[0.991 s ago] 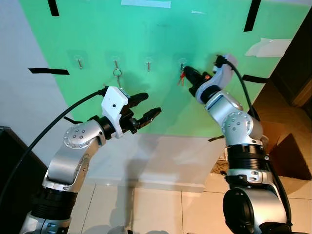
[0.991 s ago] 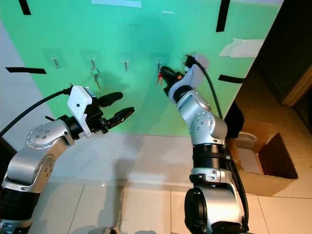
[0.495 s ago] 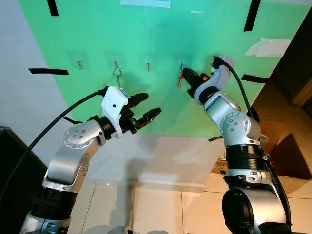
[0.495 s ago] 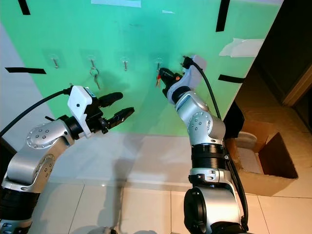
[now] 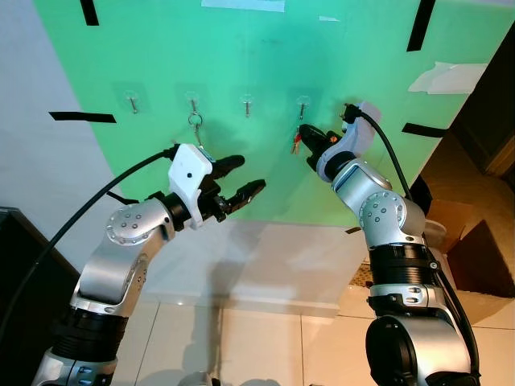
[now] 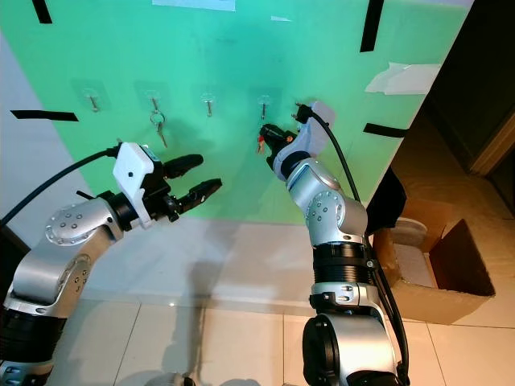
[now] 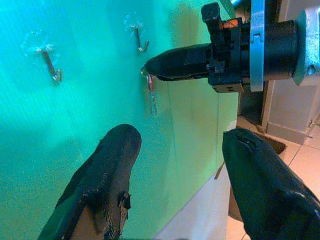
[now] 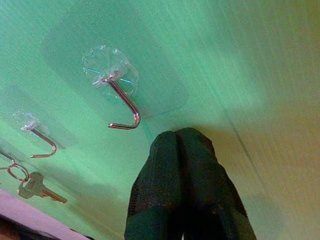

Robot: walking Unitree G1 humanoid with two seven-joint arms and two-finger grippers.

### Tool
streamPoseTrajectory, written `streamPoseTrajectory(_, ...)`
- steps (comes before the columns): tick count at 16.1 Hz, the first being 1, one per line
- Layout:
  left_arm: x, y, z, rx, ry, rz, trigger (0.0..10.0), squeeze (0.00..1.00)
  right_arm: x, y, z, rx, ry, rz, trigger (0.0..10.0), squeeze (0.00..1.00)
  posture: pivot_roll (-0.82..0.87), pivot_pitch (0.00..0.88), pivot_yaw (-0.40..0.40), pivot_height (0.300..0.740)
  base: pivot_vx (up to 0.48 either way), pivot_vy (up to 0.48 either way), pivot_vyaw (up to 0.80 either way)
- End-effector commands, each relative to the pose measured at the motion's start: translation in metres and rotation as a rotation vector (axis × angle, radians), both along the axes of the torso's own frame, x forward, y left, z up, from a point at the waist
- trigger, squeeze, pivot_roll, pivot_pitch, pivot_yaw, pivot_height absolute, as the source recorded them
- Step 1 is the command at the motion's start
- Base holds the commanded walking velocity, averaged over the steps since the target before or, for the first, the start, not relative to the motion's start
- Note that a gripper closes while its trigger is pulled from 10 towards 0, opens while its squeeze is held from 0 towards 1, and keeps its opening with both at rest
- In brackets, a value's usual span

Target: Hang keys on a hook

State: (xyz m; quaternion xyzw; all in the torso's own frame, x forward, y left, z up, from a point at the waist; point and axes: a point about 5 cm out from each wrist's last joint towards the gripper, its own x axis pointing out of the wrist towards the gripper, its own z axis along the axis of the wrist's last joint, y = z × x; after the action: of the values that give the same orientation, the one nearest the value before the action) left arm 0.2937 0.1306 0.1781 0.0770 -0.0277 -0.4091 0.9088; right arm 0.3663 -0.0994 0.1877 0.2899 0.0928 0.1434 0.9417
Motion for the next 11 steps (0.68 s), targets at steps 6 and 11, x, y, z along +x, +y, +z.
streamPoseTrajectory(6, 0.002, -0.001, 0.005, 0.014, -0.017, -0.012, 10.0, 0.0, 0.0, -0.002, 0.003, -0.025, -0.02, -0.015, 10.0, 0.0, 0.0, 0.0, 0.016, 0.74, 0.0, 0.0, 0.0)
streamPoseTrajectory(11, 0.0, -0.002, 0.003, 0.01, -0.015, -0.016, 10.0, 0.0, -0.017, -0.015, 0.015, -0.073, -0.101, 0.007, 10.0, 0.0, -0.01, 0.0, 0.012, 0.74, 0.0, 0.0, 0.0)
